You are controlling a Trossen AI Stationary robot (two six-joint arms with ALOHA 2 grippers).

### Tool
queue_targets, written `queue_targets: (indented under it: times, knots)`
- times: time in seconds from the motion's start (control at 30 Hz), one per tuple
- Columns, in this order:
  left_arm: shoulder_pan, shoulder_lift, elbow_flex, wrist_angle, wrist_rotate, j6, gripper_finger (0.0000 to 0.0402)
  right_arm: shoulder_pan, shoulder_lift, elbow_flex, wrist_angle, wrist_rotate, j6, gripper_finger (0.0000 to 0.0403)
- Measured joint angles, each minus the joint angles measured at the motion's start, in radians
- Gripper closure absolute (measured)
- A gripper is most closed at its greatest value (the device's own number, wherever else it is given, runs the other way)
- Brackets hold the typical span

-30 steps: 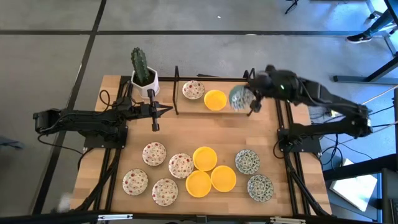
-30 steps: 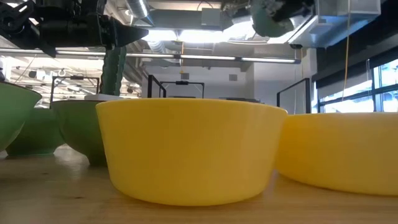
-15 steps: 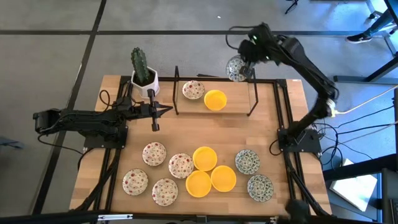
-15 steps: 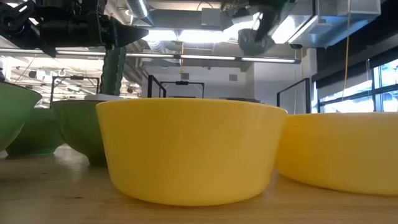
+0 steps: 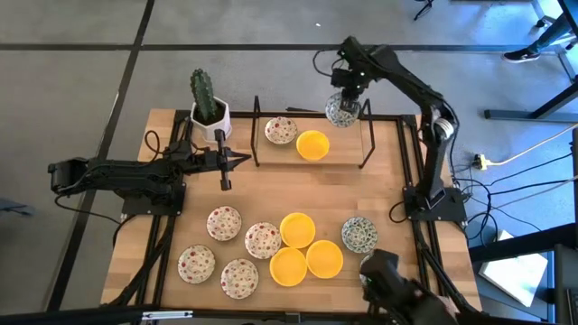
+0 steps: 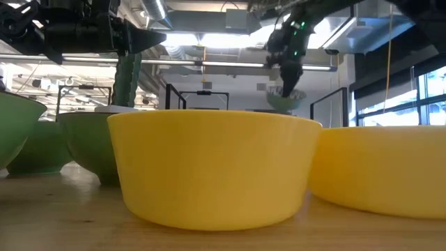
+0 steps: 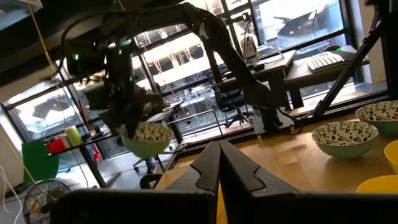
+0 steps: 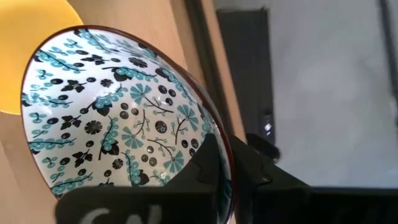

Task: Pick & Place Mini bowls
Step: Put the blue black bowl on the shelf

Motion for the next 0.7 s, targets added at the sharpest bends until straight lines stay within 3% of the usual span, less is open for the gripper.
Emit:
queue_targets:
  times: [0.3, 0.7]
  knots:
    - [0.000, 0.000, 0.000, 0.000, 0.000, 0.000, 0.0400, 0.000, 0.134, 0.000, -0.081, -0.001, -0.033, 0.0389]
    - [0.000, 0.000, 0.000, 0.000, 0.001, 0.000, 0.0394, 0.000, 0.209, 0.000, -0.094, -0.068, -0.017, 0.0389]
